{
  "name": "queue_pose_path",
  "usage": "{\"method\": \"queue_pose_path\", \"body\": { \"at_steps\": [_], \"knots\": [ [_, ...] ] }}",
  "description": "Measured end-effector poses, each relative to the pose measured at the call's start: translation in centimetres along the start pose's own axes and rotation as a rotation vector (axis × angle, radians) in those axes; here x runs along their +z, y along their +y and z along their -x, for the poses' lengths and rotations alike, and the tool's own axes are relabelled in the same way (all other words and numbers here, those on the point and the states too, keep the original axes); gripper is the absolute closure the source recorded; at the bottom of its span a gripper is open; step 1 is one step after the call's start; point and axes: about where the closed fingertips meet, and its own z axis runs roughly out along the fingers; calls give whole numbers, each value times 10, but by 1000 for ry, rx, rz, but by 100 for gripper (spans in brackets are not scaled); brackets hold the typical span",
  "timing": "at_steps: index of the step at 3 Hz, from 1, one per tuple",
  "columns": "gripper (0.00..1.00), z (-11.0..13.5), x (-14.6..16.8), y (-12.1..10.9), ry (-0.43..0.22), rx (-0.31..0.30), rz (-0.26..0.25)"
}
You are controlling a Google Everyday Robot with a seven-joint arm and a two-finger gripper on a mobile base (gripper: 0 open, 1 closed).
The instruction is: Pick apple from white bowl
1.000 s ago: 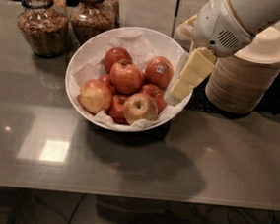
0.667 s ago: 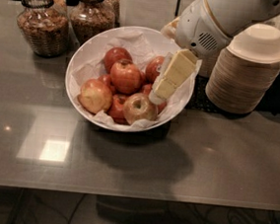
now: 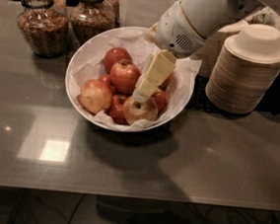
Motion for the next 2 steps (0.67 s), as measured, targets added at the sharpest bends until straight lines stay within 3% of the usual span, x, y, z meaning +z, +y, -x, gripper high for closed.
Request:
{"method": "queue_pose_path", "body": {
  "at_steps": [1,2],
  "knots": [
    [3,1,13,-6,0,4,17],
    [18,-2,20,-14,5,15,13]
  ]
}}
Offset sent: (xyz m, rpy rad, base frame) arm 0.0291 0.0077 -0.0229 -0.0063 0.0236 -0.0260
